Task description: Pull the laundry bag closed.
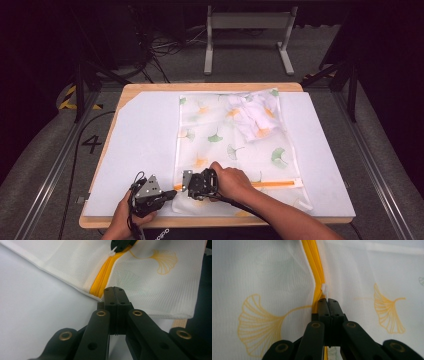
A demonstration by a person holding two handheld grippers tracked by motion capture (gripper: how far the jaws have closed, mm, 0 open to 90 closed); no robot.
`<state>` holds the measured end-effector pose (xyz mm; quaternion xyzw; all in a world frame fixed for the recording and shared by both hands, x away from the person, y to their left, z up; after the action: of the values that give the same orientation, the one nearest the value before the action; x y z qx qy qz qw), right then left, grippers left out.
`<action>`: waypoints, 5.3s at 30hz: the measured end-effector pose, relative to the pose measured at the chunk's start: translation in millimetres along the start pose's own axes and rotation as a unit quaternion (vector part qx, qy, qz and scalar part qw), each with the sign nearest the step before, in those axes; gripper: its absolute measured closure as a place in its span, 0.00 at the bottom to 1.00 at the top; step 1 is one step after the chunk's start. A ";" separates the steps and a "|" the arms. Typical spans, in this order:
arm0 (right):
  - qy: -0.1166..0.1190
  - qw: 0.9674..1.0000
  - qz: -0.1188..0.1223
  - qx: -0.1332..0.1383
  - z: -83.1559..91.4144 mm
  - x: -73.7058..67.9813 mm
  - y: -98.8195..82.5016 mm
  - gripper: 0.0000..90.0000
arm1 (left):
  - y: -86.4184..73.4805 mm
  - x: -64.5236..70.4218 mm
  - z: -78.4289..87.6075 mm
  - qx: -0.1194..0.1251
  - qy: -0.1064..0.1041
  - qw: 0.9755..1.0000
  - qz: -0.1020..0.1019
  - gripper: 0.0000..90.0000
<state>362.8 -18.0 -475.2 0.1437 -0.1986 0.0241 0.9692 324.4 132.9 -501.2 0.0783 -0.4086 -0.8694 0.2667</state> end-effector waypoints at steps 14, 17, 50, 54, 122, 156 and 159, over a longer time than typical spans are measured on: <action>-0.006 0.999 -0.045 0.004 21.4 1.6 -50.8 1.00 | 0.1 -0.3 0.1 -0.001 -0.003 1.000 0.003 1.00; -0.012 0.999 -0.052 0.005 25.3 2.0 -58.4 1.00 | 0.0 -0.3 0.1 -0.001 -0.003 1.000 0.003 1.00; -0.023 0.986 -0.166 0.011 71.1 0.2 -179.1 1.00 | 0.1 -0.4 0.0 0.001 -0.004 1.000 0.005 1.00; -0.027 0.983 -0.181 0.007 73.0 -0.8 -192.4 1.00 | 0.1 -0.5 0.0 0.001 -0.004 1.000 0.004 1.00; -0.067 0.944 -0.322 0.020 110.8 -14.8 -302.2 1.00 | 0.1 -1.1 0.7 0.000 -0.005 1.000 0.008 1.00; -0.104 0.930 -0.338 0.099 127.0 -6.5 -295.0 0.96 | 7.5 -9.6 18.0 0.024 0.014 1.000 -0.008 1.00; -0.113 0.927 -0.340 0.110 129.3 -4.0 -294.7 0.94 | 9.3 -12.9 22.6 0.031 0.024 0.999 -0.010 0.97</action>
<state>340.8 -337.4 -442.2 0.3099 -0.2422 -0.3012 0.8687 331.0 149.9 -480.4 0.1116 -0.4280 -0.8567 0.2656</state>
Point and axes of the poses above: each handheld gripper's, and its own axes: z roughly backward along the jaws, y roughly out of its top, x roughly to its right, the point moved 6 cm from there along -z, roughly forward along the jaws, and after that the axes turned 3 degrees about z, right-handed, at the moved point
